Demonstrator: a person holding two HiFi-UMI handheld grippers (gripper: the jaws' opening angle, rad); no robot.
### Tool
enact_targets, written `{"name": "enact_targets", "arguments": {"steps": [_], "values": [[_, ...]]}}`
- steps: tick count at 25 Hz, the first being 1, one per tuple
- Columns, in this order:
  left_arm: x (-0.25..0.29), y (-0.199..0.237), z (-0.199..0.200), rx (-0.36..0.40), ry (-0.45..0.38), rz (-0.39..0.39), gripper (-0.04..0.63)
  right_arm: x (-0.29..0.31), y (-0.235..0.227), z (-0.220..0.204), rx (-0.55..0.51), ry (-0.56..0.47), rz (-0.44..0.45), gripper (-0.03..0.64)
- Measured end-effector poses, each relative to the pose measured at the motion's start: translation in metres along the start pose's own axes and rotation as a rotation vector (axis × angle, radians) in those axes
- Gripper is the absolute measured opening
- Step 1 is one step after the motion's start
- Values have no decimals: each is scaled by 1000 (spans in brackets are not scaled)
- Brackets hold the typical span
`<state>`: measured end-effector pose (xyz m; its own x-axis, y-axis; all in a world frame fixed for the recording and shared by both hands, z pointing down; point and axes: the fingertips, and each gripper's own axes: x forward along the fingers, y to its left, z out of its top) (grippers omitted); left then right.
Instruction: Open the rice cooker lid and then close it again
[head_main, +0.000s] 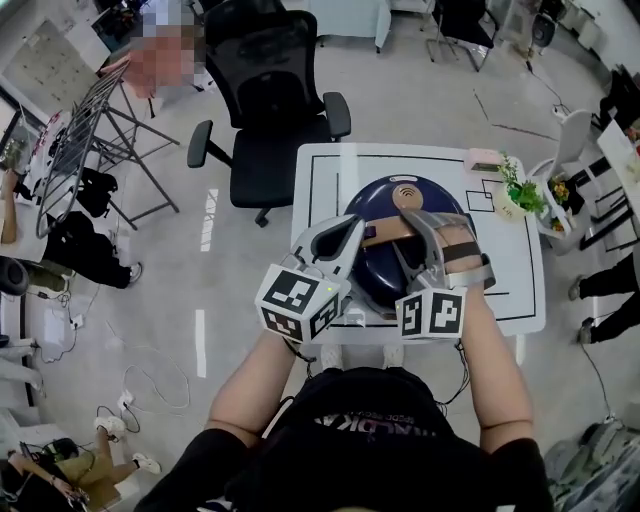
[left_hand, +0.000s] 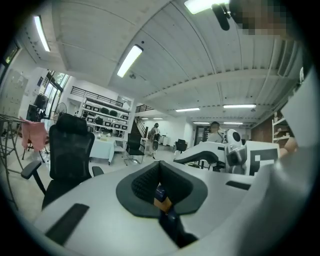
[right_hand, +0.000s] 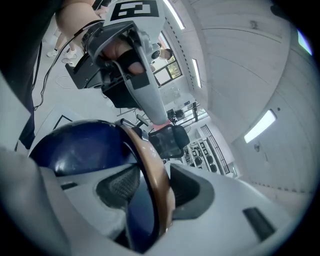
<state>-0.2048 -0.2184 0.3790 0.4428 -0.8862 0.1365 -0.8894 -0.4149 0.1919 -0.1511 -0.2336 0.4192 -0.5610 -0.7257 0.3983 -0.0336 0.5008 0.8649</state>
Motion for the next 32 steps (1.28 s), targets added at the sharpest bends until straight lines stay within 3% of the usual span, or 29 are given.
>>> {"name": "enact_targets", "arguments": {"steps": [14,32], "values": [[17,-4,-17,53,64,-148,3,4,-1,-2,39,68,-22,186],[17,-3,-18,65,61,-180,6,4,0,-2,51,108,-37,186]]}}
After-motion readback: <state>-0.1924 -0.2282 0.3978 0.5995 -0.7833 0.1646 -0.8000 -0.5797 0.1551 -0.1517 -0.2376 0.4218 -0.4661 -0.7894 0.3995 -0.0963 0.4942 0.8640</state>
